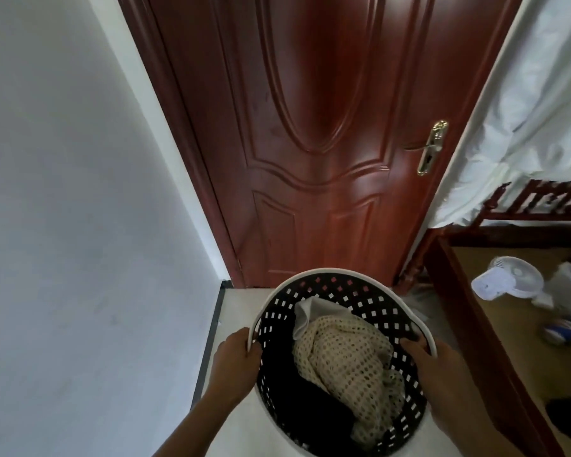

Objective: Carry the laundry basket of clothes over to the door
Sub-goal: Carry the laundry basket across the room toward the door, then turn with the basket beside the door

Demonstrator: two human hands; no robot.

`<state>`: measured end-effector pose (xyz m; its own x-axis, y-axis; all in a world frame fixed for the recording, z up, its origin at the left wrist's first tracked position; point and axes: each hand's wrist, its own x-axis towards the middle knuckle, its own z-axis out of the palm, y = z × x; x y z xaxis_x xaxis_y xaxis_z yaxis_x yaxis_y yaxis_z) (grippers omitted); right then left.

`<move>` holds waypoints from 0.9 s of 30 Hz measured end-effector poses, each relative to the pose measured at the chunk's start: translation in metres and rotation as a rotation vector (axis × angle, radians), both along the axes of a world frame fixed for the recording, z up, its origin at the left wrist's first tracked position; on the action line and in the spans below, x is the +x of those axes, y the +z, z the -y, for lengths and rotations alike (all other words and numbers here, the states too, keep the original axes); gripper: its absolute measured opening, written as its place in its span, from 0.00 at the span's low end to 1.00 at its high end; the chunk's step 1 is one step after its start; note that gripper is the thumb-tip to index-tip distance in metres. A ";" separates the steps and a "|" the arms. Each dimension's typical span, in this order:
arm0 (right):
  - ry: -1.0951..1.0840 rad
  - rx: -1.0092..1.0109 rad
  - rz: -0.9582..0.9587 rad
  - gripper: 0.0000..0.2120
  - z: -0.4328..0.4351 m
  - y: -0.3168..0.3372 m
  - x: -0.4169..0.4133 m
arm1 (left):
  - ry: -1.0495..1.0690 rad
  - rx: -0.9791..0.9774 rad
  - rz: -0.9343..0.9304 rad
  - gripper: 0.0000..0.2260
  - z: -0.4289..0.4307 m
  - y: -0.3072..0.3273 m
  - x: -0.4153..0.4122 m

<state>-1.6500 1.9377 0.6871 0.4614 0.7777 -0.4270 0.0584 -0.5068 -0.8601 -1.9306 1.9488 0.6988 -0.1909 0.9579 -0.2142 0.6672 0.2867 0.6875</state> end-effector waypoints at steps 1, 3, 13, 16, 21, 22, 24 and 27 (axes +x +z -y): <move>0.033 -0.017 -0.010 0.15 -0.027 -0.005 0.004 | 0.032 -0.014 0.007 0.13 -0.019 -0.004 0.004; 0.122 -0.048 -0.010 0.13 -0.077 -0.010 0.009 | 0.093 -0.038 0.015 0.11 -0.051 -0.006 0.010; 0.573 0.031 0.078 0.09 -0.287 -0.010 -0.061 | 0.552 -0.088 0.045 0.15 -0.137 -0.028 -0.025; 0.677 0.005 0.082 0.05 -0.328 -0.032 -0.100 | 0.656 -0.110 0.047 0.15 -0.159 -0.046 -0.050; 0.794 -0.035 0.114 0.06 -0.386 -0.065 -0.163 | 0.791 -0.156 0.073 0.12 -0.195 -0.079 -0.092; 0.813 -0.045 0.119 0.07 -0.398 -0.070 -0.174 | 0.826 -0.166 0.082 0.12 -0.201 -0.085 -0.098; 0.877 -0.062 0.147 0.09 -0.418 -0.079 -0.194 | 0.896 -0.192 0.132 0.11 -0.209 -0.096 -0.107; 1.006 -0.100 0.186 0.11 -0.443 -0.099 -0.221 | 1.013 -0.230 0.174 0.10 -0.212 -0.112 -0.111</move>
